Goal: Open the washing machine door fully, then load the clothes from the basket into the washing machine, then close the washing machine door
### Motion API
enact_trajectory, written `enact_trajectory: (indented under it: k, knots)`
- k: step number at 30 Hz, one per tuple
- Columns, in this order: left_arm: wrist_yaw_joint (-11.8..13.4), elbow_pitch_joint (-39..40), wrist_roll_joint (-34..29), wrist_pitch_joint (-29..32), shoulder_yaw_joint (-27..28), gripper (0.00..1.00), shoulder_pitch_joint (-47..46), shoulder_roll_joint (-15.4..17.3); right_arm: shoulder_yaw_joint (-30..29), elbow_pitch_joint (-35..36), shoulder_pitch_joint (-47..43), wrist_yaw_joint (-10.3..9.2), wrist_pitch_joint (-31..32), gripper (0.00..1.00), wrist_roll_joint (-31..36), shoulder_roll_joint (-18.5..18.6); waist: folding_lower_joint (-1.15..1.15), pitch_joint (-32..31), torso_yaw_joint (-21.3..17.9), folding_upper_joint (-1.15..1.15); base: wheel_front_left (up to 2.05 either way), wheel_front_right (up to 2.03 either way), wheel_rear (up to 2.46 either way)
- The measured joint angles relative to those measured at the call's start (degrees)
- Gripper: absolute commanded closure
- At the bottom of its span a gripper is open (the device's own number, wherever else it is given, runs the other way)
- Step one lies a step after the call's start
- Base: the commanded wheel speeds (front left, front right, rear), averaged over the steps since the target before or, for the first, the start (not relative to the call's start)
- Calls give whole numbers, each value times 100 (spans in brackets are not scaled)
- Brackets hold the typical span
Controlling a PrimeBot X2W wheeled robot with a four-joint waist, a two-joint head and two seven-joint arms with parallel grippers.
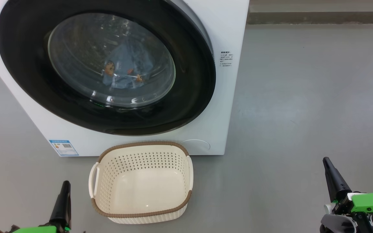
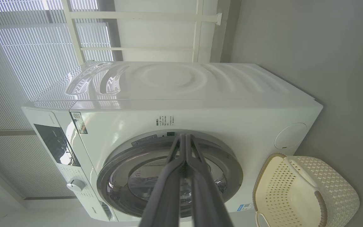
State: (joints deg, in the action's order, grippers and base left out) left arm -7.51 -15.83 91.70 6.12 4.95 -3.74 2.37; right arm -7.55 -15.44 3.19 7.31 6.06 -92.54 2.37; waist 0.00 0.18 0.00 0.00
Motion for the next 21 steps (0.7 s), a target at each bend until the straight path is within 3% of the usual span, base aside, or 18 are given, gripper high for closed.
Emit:
enact_trajectory:
  k: [21]
  knots:
    - [0,0,0,1,0,100,0,-1,-2,0,0,0,1,100,0,-3,0,0,0,0,0,0,0]
